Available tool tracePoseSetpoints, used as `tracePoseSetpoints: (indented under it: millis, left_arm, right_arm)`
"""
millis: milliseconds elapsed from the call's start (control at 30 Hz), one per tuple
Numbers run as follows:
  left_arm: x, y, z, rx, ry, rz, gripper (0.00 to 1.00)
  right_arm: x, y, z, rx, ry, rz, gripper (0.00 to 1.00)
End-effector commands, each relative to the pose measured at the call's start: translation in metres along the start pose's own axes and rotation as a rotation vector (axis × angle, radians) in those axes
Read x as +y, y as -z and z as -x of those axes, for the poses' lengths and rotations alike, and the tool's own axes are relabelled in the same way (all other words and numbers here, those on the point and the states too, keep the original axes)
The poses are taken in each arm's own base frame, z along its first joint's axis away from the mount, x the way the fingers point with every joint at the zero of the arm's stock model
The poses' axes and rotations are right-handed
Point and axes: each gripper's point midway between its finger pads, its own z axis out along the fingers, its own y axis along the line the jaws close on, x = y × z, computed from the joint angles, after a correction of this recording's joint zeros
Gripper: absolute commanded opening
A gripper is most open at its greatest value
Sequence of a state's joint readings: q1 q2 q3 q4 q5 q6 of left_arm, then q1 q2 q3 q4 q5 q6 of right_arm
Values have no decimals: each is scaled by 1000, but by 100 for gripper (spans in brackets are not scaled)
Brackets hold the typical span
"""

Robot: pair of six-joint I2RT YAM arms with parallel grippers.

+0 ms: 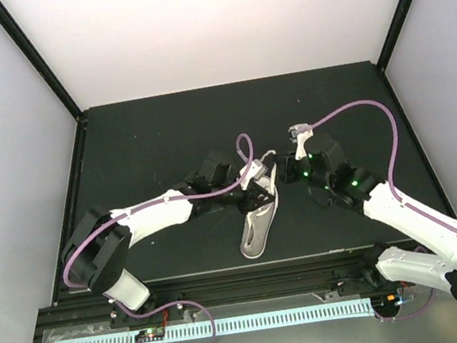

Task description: Tie the shoes

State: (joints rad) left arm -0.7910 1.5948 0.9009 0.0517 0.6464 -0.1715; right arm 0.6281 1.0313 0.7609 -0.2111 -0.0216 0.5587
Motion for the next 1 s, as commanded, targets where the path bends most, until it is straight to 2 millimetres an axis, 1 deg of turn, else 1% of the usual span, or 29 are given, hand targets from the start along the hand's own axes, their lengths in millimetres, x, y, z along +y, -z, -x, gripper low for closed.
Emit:
tracePoseSetpoints:
  millis: [0,100,233,467,600,767,867,967]
  left_arm:
    - [-5,-3,14,-14,-22,-46,13]
    - [-6,-4,14,-13,-22,-51,17]
    - [-2,-5,16,-14,-22,-36,22]
    - [8,-12,16,-3,-11,-4,22]
    - [14,-13,17,-10,-3,25,16]
    - [23,-8,22,-54,-6,94,3]
    - [21,-1,25,-98,-19,107,2]
    - [21,4,21,-111,-21,117,2]
  right_arm:
    - [13,1,13,-34,2,46,1]
    - [13,0,14,-33,3,42,2]
    - [17,0,14,-28,-3,62,2]
    - [18,-2,11,-13,-12,65,2]
    - [20,-3,11,-7,-15,76,2]
    - [23,-6,8,13,-13,96,2]
    - [25,-11,4,34,-15,105,2]
    - [29,-19,-1,62,-26,135,2]
